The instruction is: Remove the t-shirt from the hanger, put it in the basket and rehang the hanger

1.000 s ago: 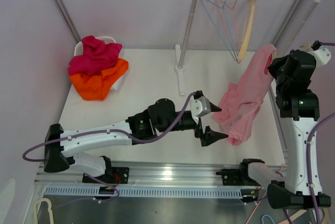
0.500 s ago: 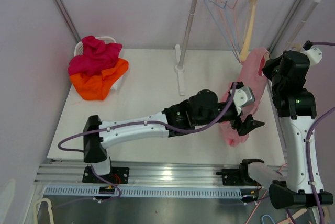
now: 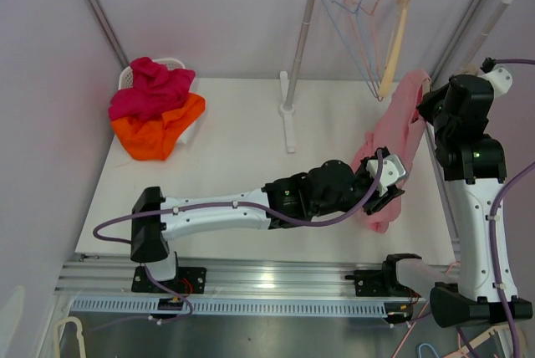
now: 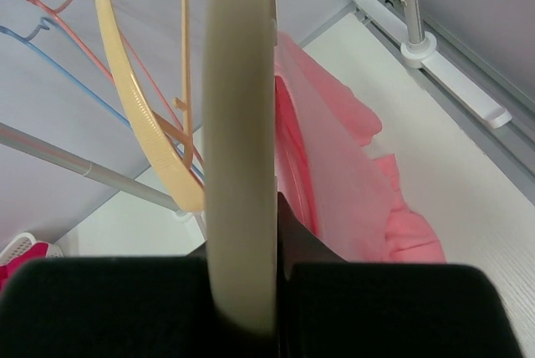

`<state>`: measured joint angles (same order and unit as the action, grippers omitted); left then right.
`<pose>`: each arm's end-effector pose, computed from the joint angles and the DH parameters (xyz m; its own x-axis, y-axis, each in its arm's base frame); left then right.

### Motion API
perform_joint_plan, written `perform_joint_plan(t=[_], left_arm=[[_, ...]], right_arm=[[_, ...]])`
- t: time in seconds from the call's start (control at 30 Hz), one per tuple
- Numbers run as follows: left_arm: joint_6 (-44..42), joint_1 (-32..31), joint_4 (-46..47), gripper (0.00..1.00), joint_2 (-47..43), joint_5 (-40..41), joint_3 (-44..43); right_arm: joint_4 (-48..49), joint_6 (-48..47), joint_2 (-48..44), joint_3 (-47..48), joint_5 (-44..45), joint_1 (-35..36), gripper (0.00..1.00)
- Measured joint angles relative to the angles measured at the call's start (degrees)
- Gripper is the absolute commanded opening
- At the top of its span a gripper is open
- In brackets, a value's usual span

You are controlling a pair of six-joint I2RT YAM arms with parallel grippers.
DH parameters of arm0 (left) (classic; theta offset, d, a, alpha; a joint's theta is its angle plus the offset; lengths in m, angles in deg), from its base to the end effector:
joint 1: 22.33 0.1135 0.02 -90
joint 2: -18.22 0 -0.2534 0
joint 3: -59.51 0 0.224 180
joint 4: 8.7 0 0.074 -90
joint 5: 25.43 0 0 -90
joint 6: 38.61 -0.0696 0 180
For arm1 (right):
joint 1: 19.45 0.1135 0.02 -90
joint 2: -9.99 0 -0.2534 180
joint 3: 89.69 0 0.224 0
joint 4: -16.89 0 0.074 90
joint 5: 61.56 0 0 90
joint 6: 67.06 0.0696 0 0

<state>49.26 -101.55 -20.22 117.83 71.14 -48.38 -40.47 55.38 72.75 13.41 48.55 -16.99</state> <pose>0.0877 -0.4179 0.3875 0.0249 0.0666 -0.9975 0.9543 0.2958 0.0436 0.2088 -0.0150 0.4430 -0.0922 0.5002 -0.8610 0.4001 0.8104 0.4280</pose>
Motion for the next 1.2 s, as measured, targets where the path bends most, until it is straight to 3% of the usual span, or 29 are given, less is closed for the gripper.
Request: perform_joint_plan(t=[0.03,0.2,0.23,0.33,0.77,0.8,0.93,1.1,1.2], left_arm=[[0.0,0.0,-0.2,0.51,0.0,0.4,0.0],[-1.2,-0.6,1.2,0.56,-1.6,1.5,2.1],[-1.3,-0.7,1.2,0.65,-1.7,1.9,2.1],[-1.5,-1.0,1.3,0.73,-1.8,2.3,2.4],[-1.3,-2.2,1.4,0.69,-2.8,3.8,8.6],[-1.3,-2.3,1.4,0.68,-2.8,3.9,8.8],[-1.3,-2.4,1.4,0.33,-2.7,5.0,9.0],[-2.4,-2.4,1.4,0.01,-2.6,7.0,8.9],[-3.4,-2.4,1.4,0.01,-2.5,8.6,8.1]], right_arm=[[0.0,0.0,0.1,0.1,0.0,0.0,0.00],[-0.4,-0.2,1.8,2.1,0.0,0.1,0.00],[-0.4,-0.1,2.1,2.4,0.0,0.1,0.00],[-0.3,-0.1,2.7,2.9,0.0,0.1,0.00],[-0.2,-0.1,4.5,6.6,0.0,0.0,0.00],[-0.1,-0.1,4.6,7.1,0.0,0.0,0.00],[0.1,-0.1,4.9,8.5,-0.1,0.0,0.00],[0.0,-0.1,4.9,8.5,-0.1,0.0,0.00],[0.0,-0.1,5.0,8.5,-0.3,0.0,0.00]])
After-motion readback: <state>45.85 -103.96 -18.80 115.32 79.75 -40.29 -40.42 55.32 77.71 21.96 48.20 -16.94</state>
